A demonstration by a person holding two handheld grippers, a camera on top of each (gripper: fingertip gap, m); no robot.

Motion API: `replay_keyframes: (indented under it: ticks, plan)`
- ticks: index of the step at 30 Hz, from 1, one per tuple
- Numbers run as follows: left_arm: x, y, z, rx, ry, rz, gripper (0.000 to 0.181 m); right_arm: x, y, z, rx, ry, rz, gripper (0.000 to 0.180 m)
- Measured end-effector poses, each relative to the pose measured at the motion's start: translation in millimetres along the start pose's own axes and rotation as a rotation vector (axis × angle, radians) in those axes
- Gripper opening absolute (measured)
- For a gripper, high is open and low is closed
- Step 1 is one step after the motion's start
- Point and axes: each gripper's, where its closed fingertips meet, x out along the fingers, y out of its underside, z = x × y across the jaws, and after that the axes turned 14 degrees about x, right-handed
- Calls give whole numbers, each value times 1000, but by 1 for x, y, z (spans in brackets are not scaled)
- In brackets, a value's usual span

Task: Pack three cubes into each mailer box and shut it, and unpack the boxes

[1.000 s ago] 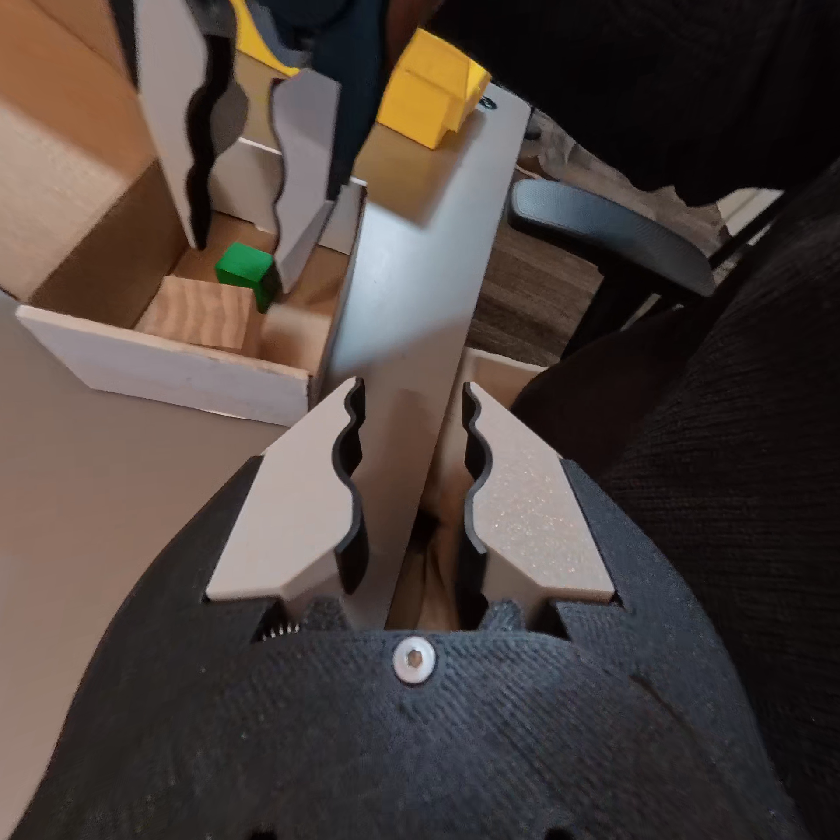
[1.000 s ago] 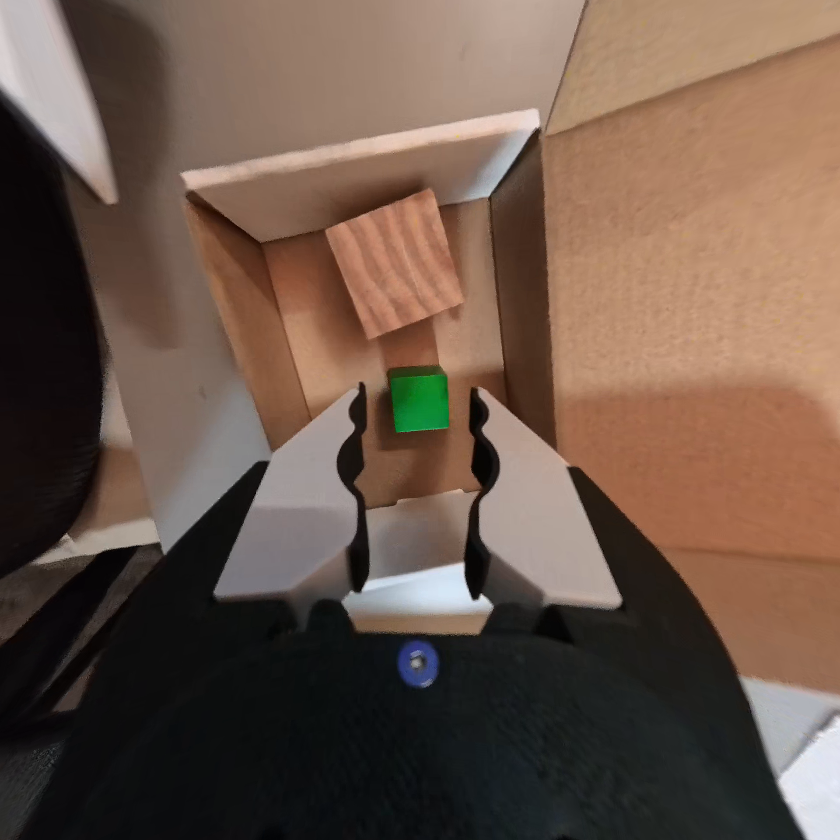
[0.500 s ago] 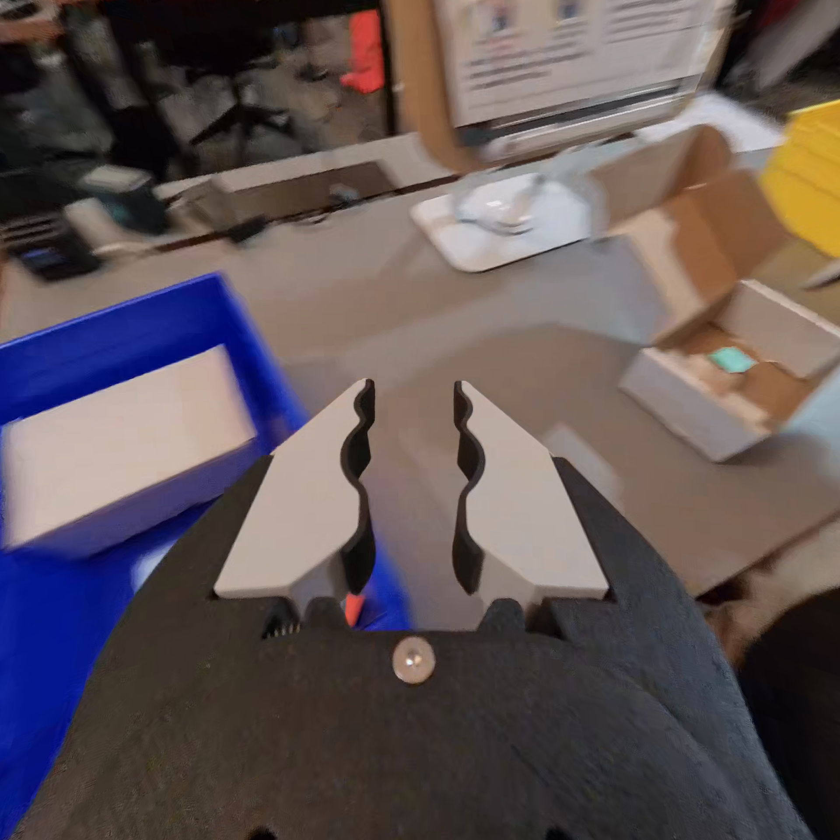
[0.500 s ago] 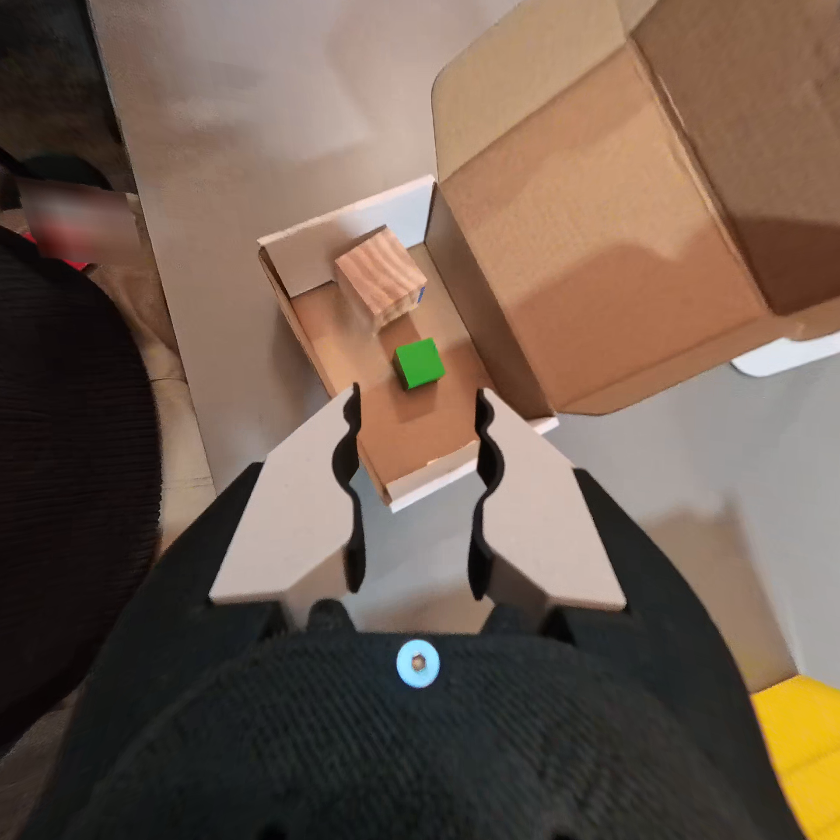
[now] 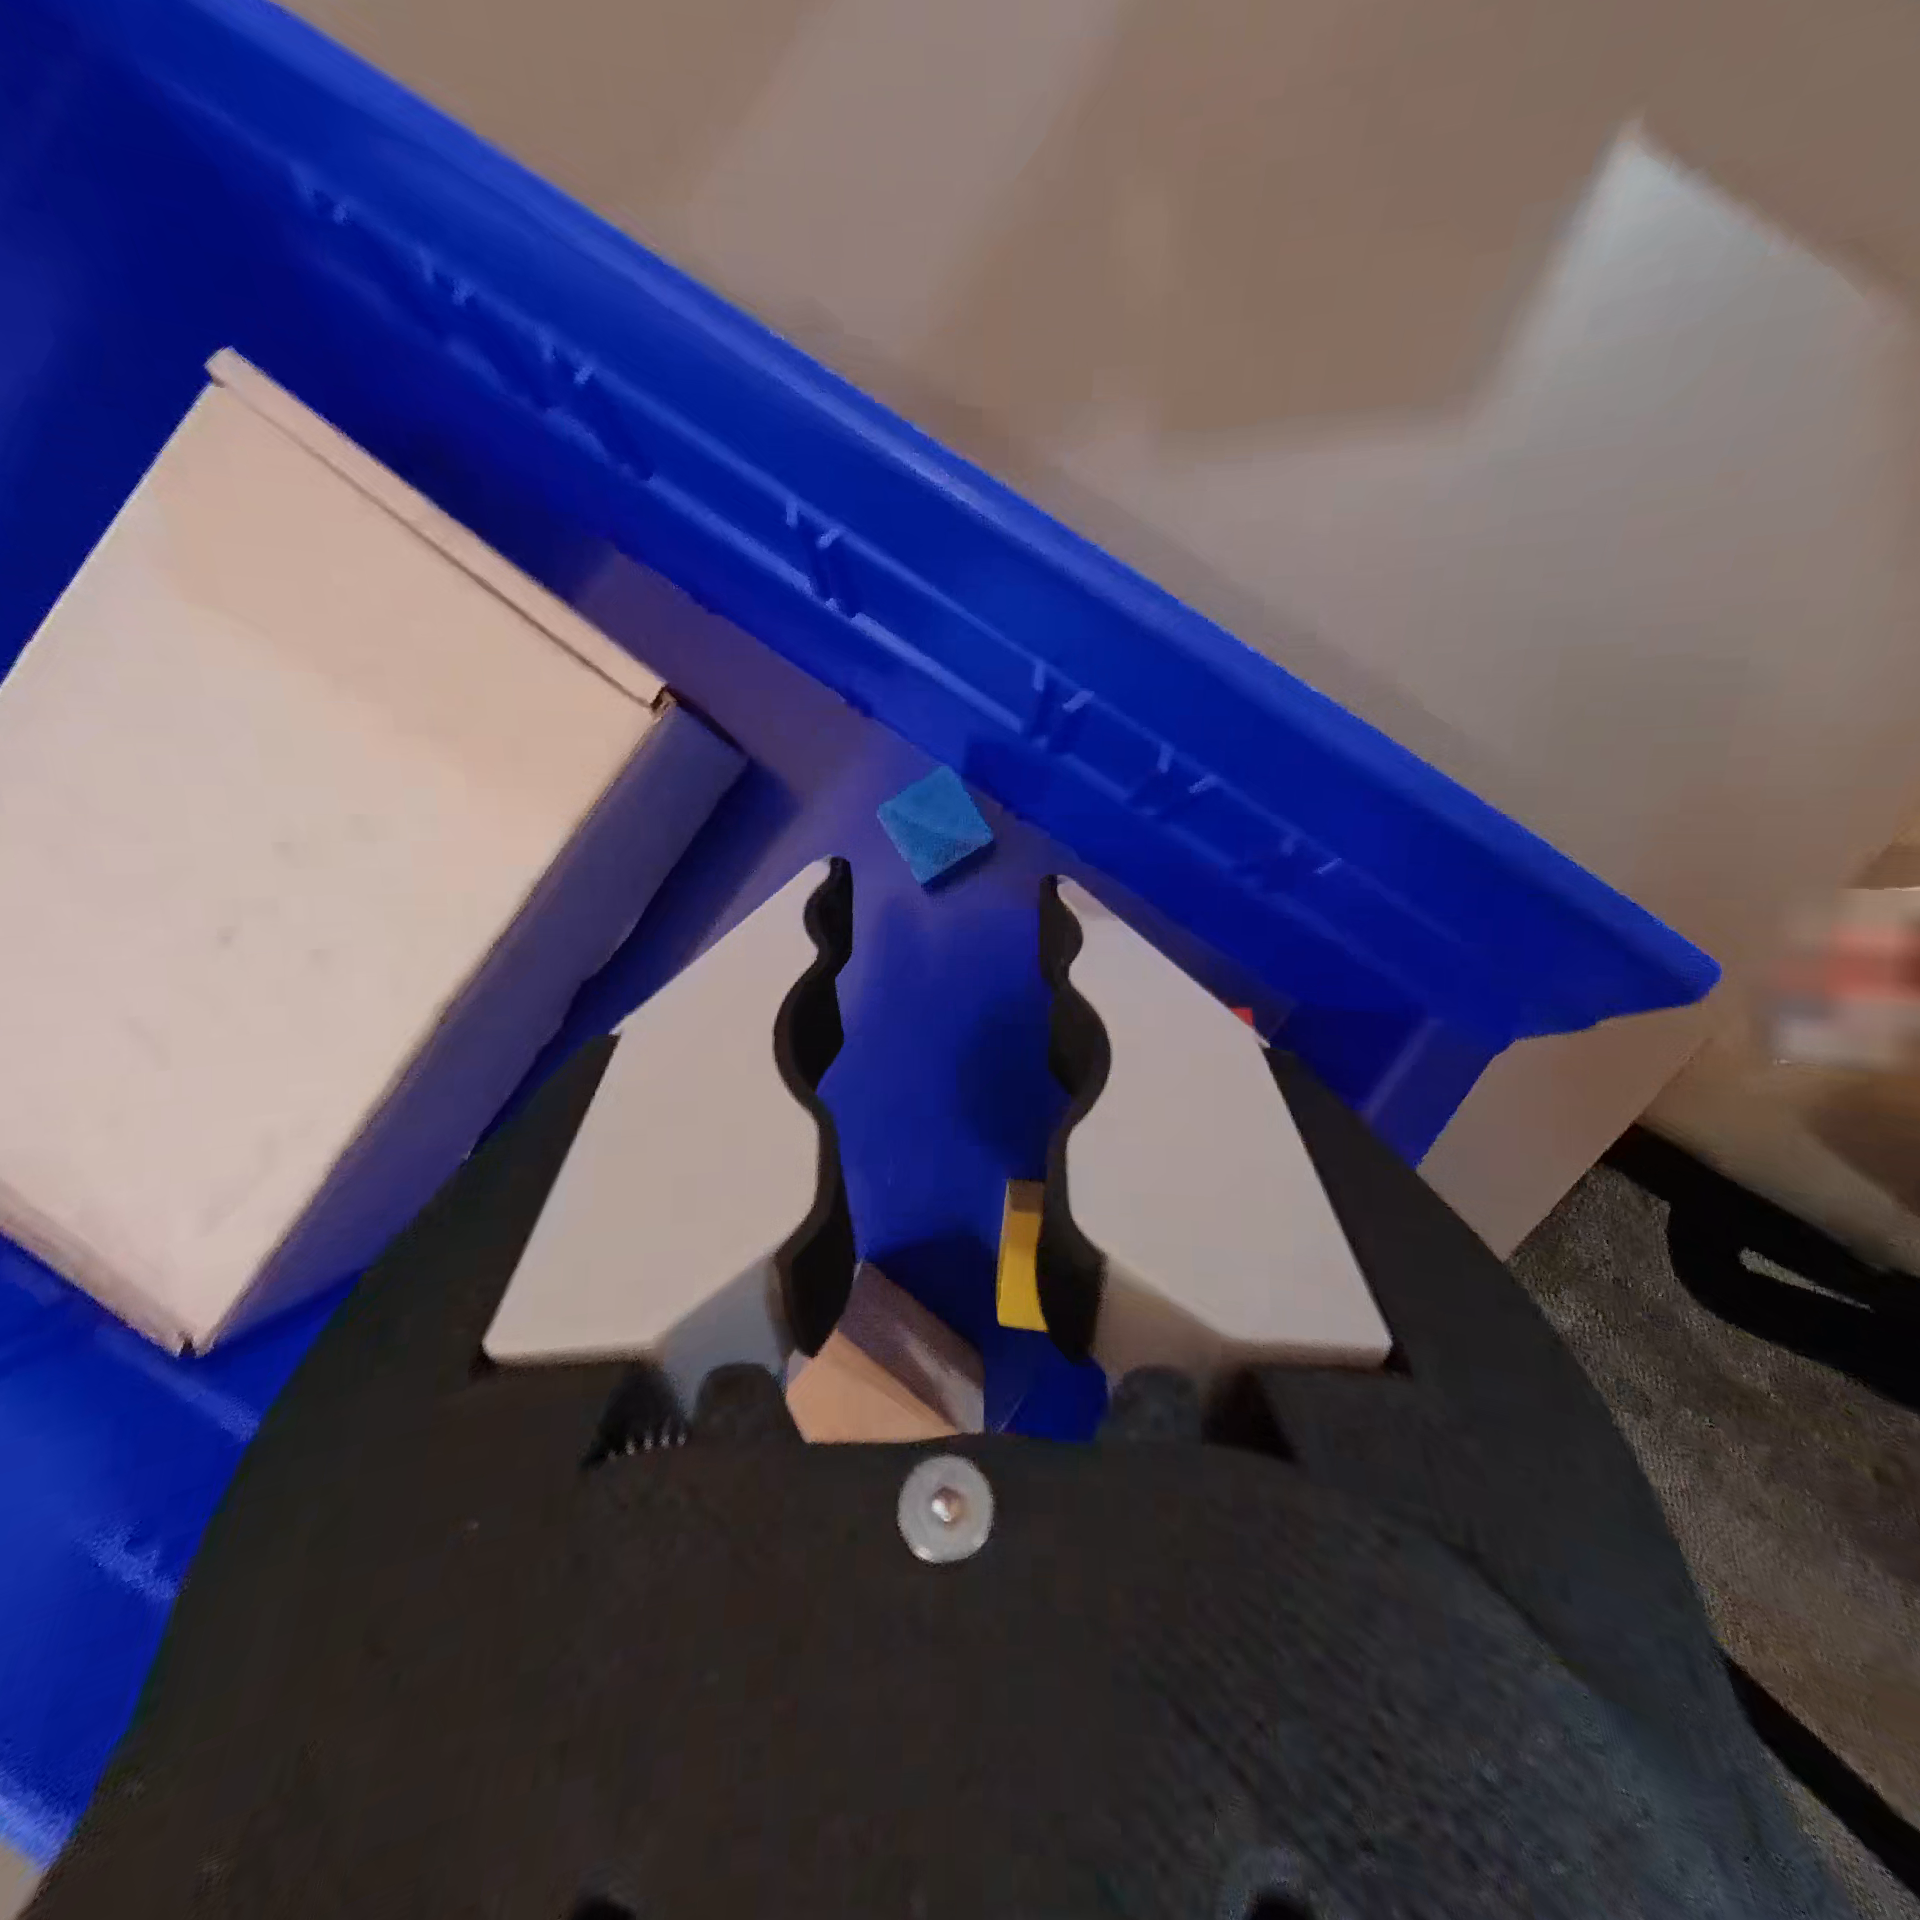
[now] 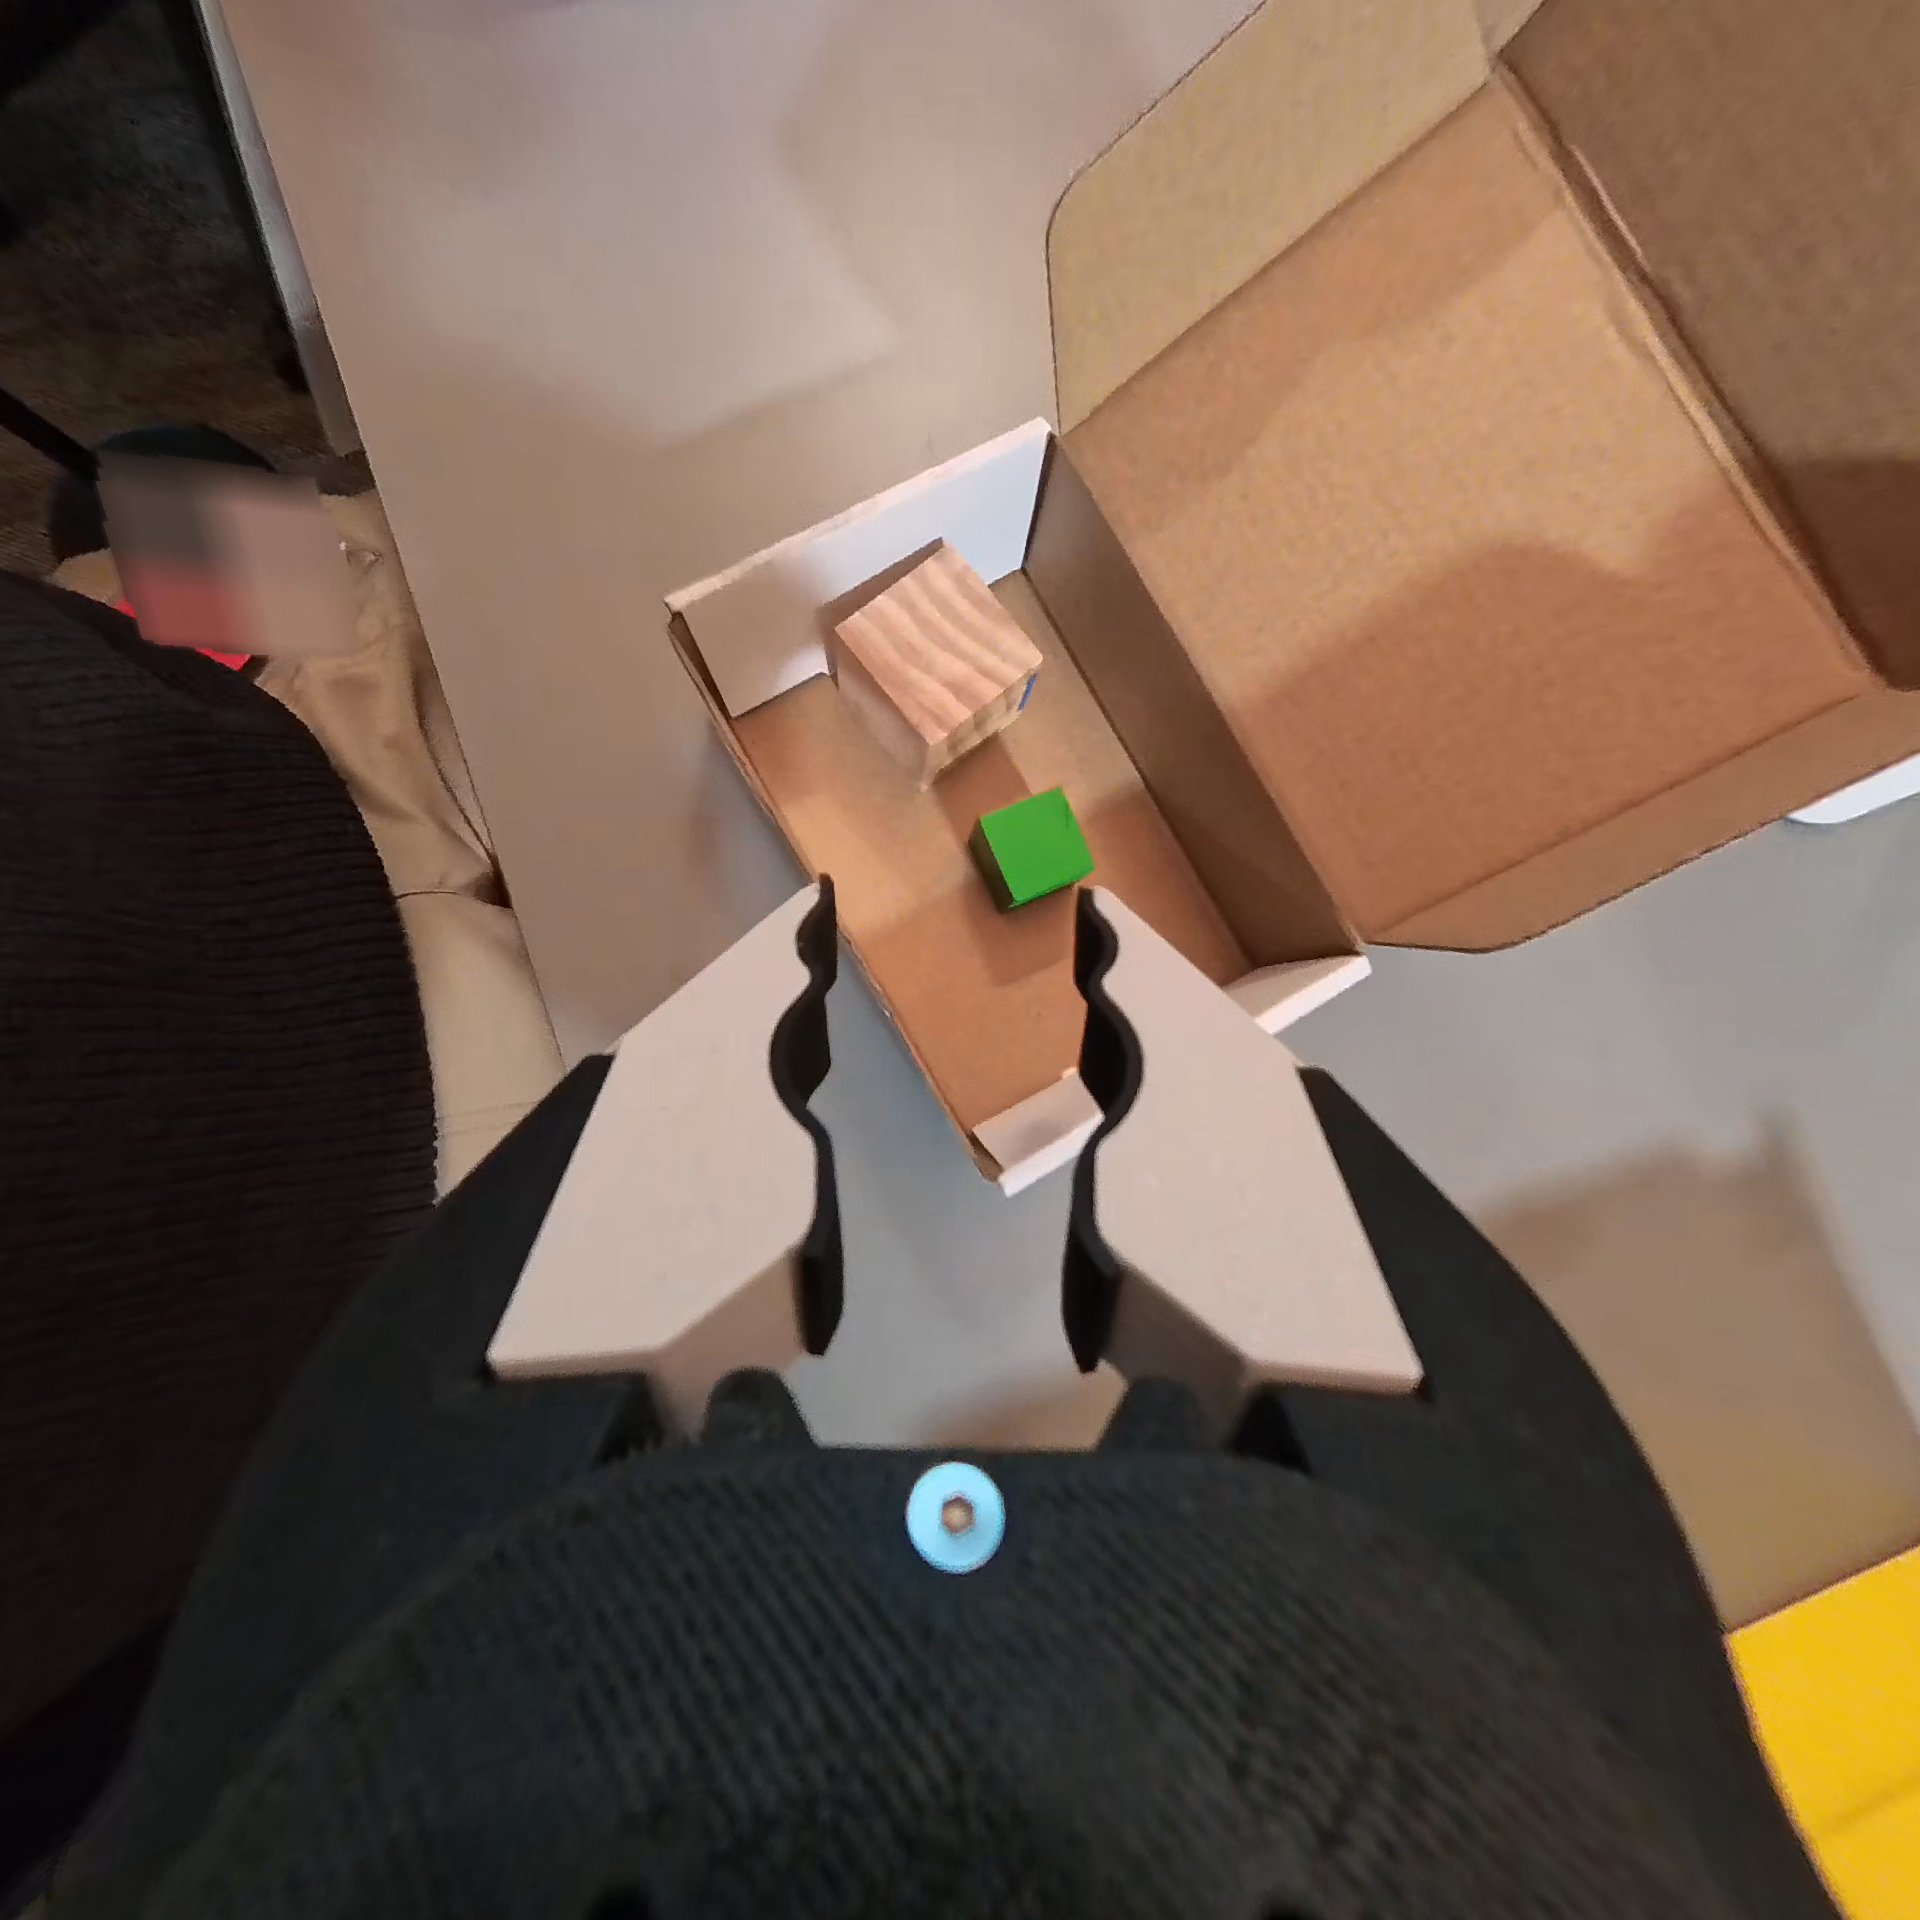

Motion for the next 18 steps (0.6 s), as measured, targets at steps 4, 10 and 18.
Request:
replay_keyframes:
  ticks: [4, 10, 18]
  plan:
    - [20, 8, 8, 2, -8, 102, 38, -1, -6, 1, 24, 10, -10, 44]
    - [45, 10, 4, 18, 40, 135, 42, 1, -14, 1, 26, 15, -28, 42]
    - [12, -6, 9, 99, -35, 88, 27, -2, -24, -4, 5, 16, -75, 39]
